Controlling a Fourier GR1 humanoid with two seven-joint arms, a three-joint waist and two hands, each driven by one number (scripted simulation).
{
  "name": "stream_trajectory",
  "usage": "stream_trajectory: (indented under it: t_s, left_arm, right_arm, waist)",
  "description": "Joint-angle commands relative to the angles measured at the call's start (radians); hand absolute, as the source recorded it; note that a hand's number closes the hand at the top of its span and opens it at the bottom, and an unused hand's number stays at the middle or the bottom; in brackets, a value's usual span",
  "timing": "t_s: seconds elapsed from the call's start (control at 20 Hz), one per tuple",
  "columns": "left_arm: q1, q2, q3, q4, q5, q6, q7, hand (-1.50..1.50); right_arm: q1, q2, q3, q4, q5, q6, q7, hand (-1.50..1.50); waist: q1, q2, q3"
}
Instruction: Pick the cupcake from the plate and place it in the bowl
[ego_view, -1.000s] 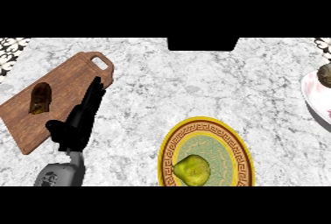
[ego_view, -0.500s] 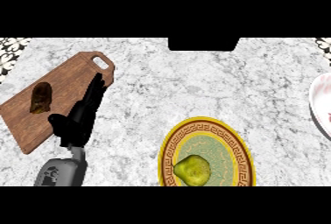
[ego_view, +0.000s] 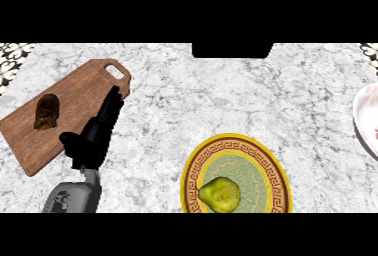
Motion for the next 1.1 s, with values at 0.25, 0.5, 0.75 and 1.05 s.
stream_trajectory:
  t_s: [0.25,0.5,0.75,1.05]
  left_arm:
    - [0.03,-0.013,-0.016,-0.03,-0.025,0.023,0.006,0.0]
    - [-0.039,0.025,0.046,0.006,0.013,-0.004,0.02,0.0]
    - [0.054,0.005,-0.004,-0.088,0.0,-0.007,0.018,0.0]
    - [0.093,-0.01,-0.013,-0.059,-0.015,0.002,-0.029,0.0]
  right_arm:
    - [-0.045,-0.047,-0.158,-0.012,-0.187,0.048,-0.052,-1.5]
    - [0.009,-0.091,-0.219,0.013,-0.286,0.163,0.015,-1.5]
    - [0.038,-0.176,-0.3,0.119,-0.383,0.285,0.002,-1.5]
    - [0.162,-0.205,-0.333,0.129,-0.458,0.426,-0.076,-1.5]
  waist:
    - [-0.017,-0.007,-0.002]
    - [-0.021,-0.006,-0.002]
    - [-0.011,-0.005,-0.001]
    - [-0.017,-0.006,-0.001]
